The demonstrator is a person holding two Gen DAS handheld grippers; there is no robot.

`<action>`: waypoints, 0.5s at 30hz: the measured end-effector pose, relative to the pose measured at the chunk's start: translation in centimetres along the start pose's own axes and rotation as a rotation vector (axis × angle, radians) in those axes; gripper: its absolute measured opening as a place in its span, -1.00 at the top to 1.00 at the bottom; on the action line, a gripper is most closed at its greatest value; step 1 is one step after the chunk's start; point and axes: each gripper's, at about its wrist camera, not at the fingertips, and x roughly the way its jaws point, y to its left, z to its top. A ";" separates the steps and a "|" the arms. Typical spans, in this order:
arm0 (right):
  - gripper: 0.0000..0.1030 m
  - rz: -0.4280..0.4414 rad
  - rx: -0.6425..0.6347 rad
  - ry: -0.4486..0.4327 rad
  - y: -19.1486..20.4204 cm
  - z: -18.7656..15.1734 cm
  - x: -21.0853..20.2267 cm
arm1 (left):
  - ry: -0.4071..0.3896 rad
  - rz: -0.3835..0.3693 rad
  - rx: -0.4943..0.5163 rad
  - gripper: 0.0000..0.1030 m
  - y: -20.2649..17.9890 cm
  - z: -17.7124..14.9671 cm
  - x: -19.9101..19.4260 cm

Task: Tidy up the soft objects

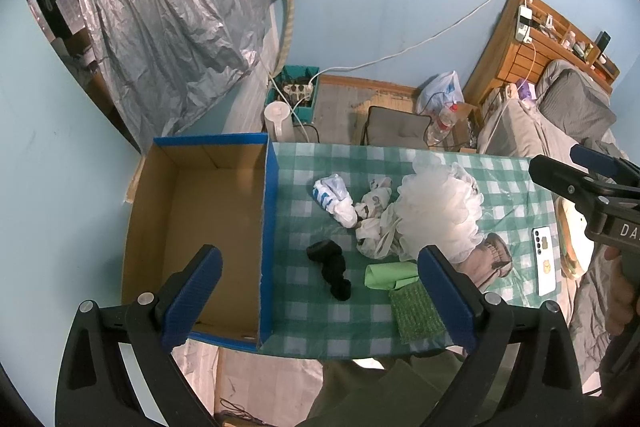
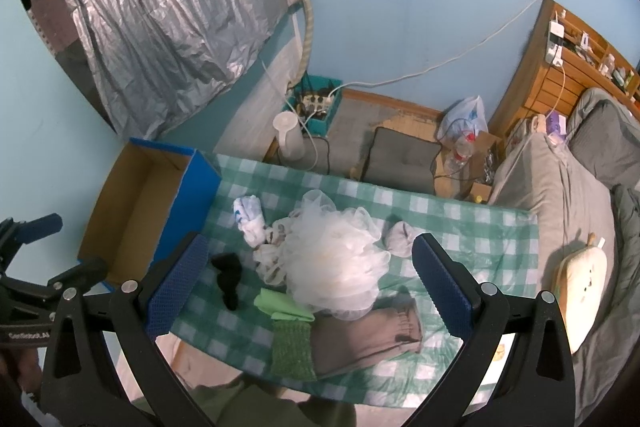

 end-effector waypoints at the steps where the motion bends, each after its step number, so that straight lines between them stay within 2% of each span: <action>1: -0.97 0.000 -0.001 -0.001 0.0 0.0 0.0 | 0.000 -0.001 -0.001 -0.92 0.1 -0.1 -0.1; 15: -0.97 0.002 -0.006 -0.001 0.0 0.1 0.1 | 0.002 0.000 -0.004 -0.92 0.1 -0.4 0.2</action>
